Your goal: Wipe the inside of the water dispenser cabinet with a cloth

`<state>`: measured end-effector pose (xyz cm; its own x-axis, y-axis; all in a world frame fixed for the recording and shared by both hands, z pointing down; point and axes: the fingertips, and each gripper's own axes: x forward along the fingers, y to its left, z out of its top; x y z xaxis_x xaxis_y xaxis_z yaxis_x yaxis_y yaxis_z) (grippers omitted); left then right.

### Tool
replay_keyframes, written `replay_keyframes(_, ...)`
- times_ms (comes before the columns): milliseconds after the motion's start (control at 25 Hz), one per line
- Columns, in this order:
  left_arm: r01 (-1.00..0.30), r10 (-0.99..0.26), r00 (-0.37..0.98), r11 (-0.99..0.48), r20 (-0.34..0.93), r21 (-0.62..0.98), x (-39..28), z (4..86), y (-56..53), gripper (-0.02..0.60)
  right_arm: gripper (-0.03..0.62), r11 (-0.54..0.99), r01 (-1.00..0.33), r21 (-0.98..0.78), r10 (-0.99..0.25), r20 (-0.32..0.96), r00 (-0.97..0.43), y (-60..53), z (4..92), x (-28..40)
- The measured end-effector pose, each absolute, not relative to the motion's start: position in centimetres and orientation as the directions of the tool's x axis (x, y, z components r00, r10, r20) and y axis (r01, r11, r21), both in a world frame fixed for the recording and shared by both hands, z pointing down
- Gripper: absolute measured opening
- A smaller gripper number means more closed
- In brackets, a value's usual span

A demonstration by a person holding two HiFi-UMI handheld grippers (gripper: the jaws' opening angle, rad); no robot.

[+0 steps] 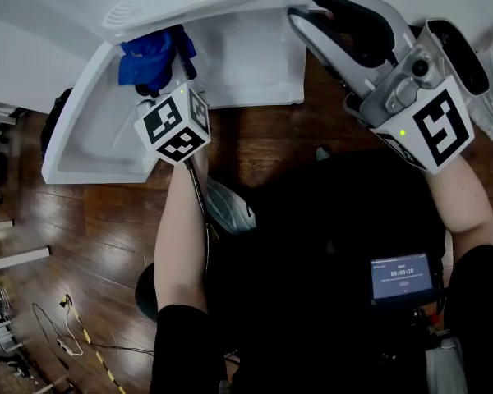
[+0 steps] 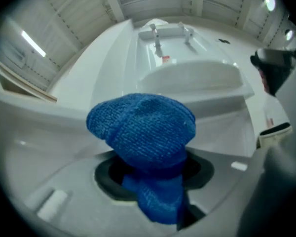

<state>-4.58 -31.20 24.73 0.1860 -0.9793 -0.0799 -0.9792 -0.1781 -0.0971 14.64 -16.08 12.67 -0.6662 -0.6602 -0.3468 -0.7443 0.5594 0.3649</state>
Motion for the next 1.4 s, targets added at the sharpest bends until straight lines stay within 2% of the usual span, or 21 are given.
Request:
replay_keyframes(160, -0.977, -0.987, 0.152, -0.157, 0.049, -0.144, -5.3, 33.2, -32.7, 0.204, 0.101, 0.573, -0.737, 0.358, -0.673, -0.307, -0.673, -16.9, 14.2, 14.5)
replay_keyframes(400, -0.970, -0.931, 0.137, -0.196, 0.339, -0.146, -6.0, 46.1, -32.0, 0.206, 0.094, 0.580, -0.758, 0.298, -0.706, -0.281, -0.650, -18.0, 15.1, 15.5)
replay_keyframes(520, -0.962, -0.906, 0.102, -0.195, 0.410, -0.192, -7.6, 50.3, -31.6, 0.206, 0.092, 0.578, -0.762, 0.292, -0.712, -0.276, -0.646, -18.2, 15.3, 15.5)
replay_keyframes(760, -0.961, -0.878, 0.134, -0.228, 0.459, -0.155, -5.6, 50.9, -31.1, 0.207, 0.087, 0.543, -0.781, 0.309, -0.723, -0.301, -0.622, -18.3, 14.2, 16.1)
replay_keyframes(1000, -0.913, -0.845, 0.279, -0.380, 0.456, -0.146, 3.6, 51.5, -28.6, 0.207, 0.080, 0.459, -0.852, 0.252, -0.758, -0.388, -0.524, -18.3, 12.0, 19.6)
replay_keyframes(1200, -0.804, -0.755, 0.423, -0.567, 0.501, -0.177, 13.3, 51.8, -24.8, 0.207, 0.077, 0.406, -0.898, 0.172, -0.776, -0.454, -0.438, -18.5, 10.8, 22.6)
replay_keyframes(1320, -0.775, -0.722, 0.469, -0.612, 0.509, -0.155, 16.4, 51.4, -23.6, 0.207, 0.074, 0.407, -0.905, 0.123, -0.766, -0.494, -0.411, -18.6, 10.3, 23.8)
replay_keyframes(1400, -0.778, -0.726, 0.501, -0.617, 0.471, -0.122, 16.9, 49.6, -23.2, 0.207, 0.069, 0.398, -0.912, 0.099, -0.771, -0.503, -0.391, -18.7, 10.3, 24.5)
